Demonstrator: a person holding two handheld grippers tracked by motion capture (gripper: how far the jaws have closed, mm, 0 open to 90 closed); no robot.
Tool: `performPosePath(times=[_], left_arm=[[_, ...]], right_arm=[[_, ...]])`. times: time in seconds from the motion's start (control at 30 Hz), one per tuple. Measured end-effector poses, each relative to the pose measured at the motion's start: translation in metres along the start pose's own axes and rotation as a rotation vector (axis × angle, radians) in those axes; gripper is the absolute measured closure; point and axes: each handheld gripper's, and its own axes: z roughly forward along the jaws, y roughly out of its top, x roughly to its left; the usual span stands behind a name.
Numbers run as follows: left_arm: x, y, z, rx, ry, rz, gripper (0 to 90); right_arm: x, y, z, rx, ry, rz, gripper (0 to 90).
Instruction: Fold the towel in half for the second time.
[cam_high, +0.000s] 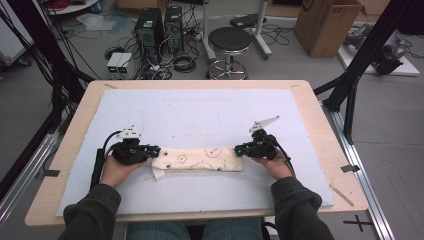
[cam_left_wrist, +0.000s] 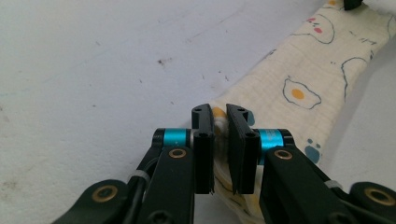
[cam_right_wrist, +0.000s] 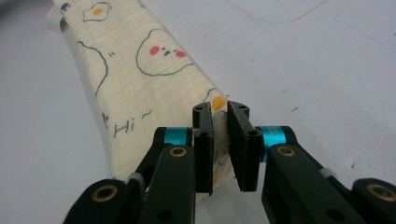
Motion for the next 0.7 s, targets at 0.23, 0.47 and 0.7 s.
performPosePath(times=[0.23, 0.47, 0.7], left_arm=[[-0.001, 0.002, -0.004, -0.02, 0.007, 0.002, 81.3], [0.0, 0.009, -0.008, -0.04, 0.015, -0.006, 81.4], [0.006, 0.021, -0.009, -0.051, 0.025, -0.011, 81.5]], right_arm=[[0.008, 0.007, -0.007, -0.012, -0.005, -0.02, 81.1], [0.009, 0.019, -0.012, -0.02, -0.02, -0.047, 81.2], [0.004, 0.026, -0.014, -0.025, -0.039, -0.038, 81.3]])
